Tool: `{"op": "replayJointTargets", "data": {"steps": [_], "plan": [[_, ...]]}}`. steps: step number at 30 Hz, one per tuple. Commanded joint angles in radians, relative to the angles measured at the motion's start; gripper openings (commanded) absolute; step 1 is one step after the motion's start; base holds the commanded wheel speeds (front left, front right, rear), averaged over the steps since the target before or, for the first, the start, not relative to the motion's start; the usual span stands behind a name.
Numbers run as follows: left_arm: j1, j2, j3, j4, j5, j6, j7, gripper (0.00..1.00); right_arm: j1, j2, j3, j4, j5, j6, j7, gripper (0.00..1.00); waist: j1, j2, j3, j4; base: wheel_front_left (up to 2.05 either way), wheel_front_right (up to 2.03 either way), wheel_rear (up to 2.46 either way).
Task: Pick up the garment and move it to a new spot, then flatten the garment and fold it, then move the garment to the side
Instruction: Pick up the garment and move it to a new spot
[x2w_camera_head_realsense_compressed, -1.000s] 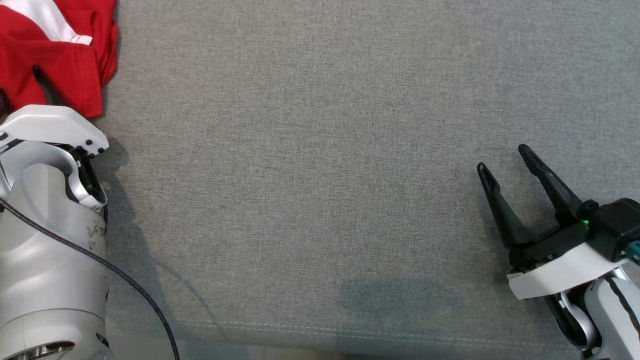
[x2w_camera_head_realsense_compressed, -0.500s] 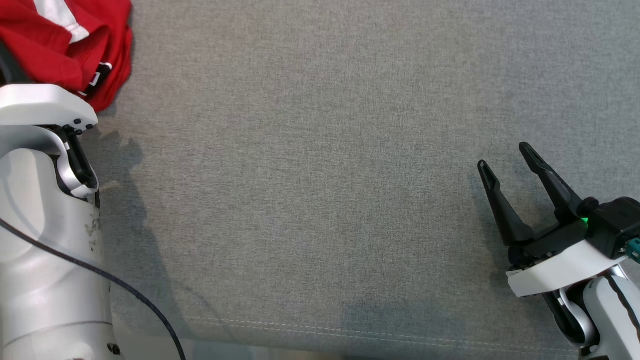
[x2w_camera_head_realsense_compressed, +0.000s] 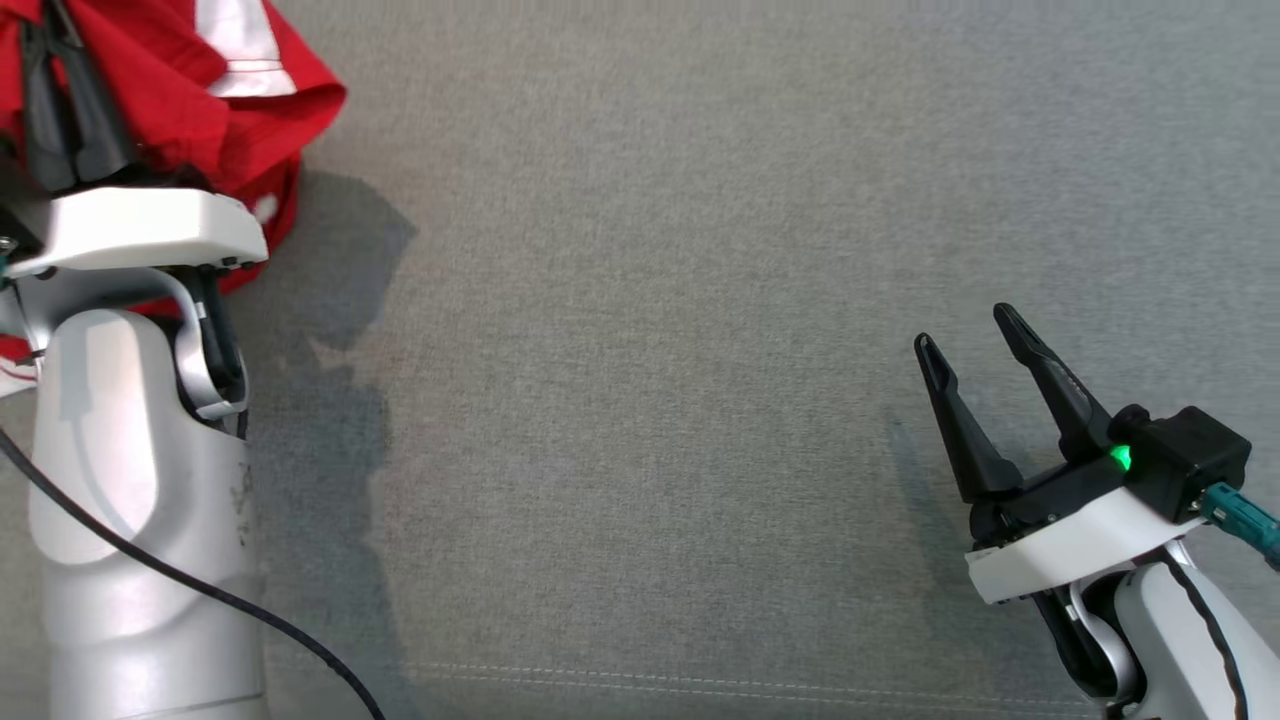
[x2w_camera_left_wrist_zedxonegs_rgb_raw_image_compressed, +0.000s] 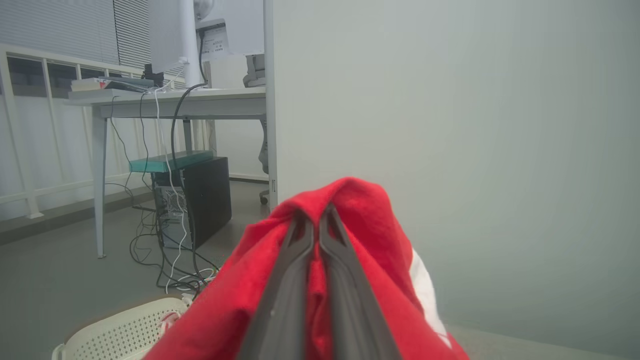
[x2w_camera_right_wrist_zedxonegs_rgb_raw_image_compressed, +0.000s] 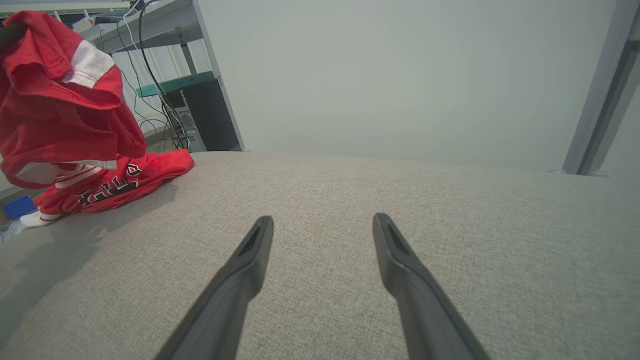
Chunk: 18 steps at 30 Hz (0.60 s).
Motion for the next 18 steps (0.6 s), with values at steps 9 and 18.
{"op": "replayJointTargets", "data": {"steps": [9, 18], "plan": [[0.033, 0.026, -0.117, 0.001, -0.031, -0.032, -0.005, 0.00, 0.033, 0.062, 0.000, 0.009, 0.010, 0.001, -0.013, 1.00, 0.0000, 0.0000, -0.117, -0.129, 0.00, 0.00, 0.00], [0.014, 0.026, -0.252, 0.073, -0.172, -0.015, -0.005, 0.00, 0.033, 0.114, -0.004, 0.016, 0.011, 0.001, -0.013, 1.00, 0.0000, 0.0000, -0.135, -0.259, 0.00, 0.00, 0.00]]}}
